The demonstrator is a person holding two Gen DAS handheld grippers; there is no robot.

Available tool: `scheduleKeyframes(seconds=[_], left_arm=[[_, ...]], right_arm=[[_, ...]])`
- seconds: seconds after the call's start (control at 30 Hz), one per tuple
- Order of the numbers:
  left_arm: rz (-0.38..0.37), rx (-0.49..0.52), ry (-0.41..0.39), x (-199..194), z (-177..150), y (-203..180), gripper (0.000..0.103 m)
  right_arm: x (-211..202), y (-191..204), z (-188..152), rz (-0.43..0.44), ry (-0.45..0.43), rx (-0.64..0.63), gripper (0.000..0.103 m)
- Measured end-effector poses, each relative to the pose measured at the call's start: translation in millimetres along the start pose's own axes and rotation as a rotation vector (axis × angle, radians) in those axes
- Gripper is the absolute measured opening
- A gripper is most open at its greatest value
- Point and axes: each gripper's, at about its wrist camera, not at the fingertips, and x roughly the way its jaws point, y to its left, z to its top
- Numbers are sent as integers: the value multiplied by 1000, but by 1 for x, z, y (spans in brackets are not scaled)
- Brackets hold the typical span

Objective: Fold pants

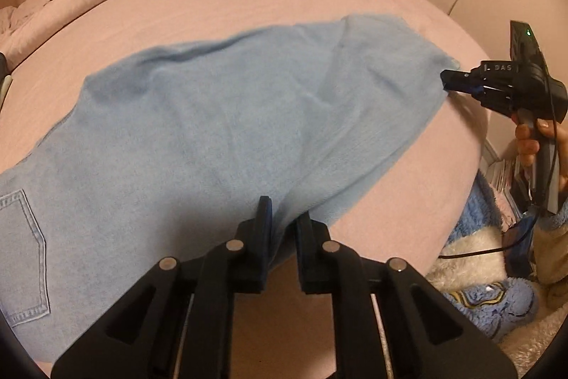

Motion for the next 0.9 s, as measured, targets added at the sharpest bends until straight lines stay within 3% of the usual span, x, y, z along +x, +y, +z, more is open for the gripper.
scheduleKeyframes(seconds=[0.13,0.23,0.33,0.37,0.4,0.47,0.6,0.7,0.73,0.77,0.83,0.9], left_arm=[[-12,-38,13,1,9,9,15],[0,-35,16,2,7,9,15],[11,-21,18,-2,8,25,13],[14,-18,21,-2,9,25,13],[15,-18,22,-6,10,32,13],[13,-15,22,-10,8,32,13],[23,1,26,-9,6,32,14],[14,-7,21,-8,7,33,16],[11,-6,18,-10,7,33,17],[13,-6,17,-16,6,33,25],[-7,-4,5,-30,2,35,36],[-69,-11,-37,-52,-4,43,40]], right_arm=[[5,-15,-1,113,-11,137,12],[5,-23,17,166,-63,205,23],[21,-22,19,131,-69,242,25],[25,-21,21,128,-74,235,22],[24,-20,22,106,-86,211,9],[21,-12,27,87,-112,165,6],[-7,-8,24,71,-191,109,4],[1,-11,21,19,-172,78,4],[15,-18,22,-24,-126,91,5],[24,-28,21,-39,-95,113,5],[23,-33,23,-24,-118,149,5],[13,-22,29,-120,-157,109,11]])
